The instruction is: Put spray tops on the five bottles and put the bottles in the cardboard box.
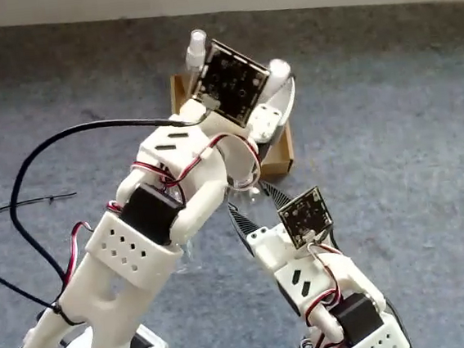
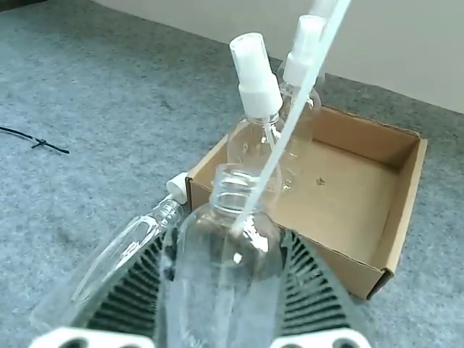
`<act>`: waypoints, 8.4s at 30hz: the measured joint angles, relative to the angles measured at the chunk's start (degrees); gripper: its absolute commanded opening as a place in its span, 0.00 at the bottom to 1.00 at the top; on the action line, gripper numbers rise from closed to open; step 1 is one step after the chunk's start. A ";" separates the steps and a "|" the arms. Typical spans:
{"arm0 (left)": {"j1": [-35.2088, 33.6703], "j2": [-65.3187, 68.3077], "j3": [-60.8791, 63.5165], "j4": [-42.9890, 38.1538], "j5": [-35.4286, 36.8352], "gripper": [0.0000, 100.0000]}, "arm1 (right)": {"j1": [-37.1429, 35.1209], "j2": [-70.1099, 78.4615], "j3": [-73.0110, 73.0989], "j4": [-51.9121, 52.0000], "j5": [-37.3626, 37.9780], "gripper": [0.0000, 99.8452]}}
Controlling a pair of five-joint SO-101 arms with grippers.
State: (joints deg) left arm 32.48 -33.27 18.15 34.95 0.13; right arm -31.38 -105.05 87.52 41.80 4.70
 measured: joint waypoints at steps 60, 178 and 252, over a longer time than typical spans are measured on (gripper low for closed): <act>-1.05 0.18 -0.18 -0.62 -0.09 0.01 | -0.26 0.09 0.00 0.00 0.00 0.00; -9.76 13.19 -24.26 28.04 -9.67 0.16 | 4.13 3.25 -0.62 -15.47 -3.25 0.00; -9.23 21.27 -31.38 44.75 -9.41 0.16 | 4.13 3.34 -0.44 -15.38 -3.16 0.00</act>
State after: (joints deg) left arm 23.25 -12.00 -13.23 79.69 -9.27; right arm -27.25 -101.71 87.08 26.42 1.54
